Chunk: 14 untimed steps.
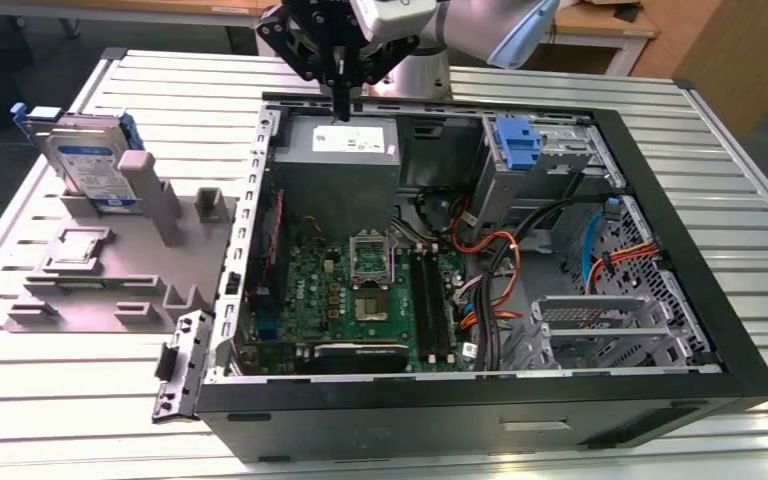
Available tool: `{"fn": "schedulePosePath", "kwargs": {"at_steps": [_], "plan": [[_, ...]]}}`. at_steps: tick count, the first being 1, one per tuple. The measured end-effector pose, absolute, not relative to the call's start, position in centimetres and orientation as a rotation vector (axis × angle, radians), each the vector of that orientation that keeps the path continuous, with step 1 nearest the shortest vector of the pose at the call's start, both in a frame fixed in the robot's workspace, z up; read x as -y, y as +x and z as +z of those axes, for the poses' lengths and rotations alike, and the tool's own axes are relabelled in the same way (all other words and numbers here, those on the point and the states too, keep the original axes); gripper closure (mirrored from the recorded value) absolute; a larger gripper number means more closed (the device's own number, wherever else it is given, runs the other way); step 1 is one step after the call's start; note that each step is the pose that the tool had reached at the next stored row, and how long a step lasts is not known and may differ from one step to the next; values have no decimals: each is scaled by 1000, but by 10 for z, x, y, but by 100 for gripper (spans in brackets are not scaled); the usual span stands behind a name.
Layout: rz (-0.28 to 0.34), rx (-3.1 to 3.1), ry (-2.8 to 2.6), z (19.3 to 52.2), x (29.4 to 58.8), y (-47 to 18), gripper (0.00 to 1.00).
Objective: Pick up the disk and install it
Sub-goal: 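Reach for the disk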
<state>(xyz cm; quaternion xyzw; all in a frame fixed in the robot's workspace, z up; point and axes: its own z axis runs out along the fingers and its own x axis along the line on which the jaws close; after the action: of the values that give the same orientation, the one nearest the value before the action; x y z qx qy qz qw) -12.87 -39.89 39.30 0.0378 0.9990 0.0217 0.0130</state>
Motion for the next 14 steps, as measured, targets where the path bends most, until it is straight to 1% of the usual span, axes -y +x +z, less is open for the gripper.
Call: {"fn": "schedulePosePath", "kwargs": {"at_steps": [14], "plan": [[68,-3113,118,393,399,-143,90]]}}
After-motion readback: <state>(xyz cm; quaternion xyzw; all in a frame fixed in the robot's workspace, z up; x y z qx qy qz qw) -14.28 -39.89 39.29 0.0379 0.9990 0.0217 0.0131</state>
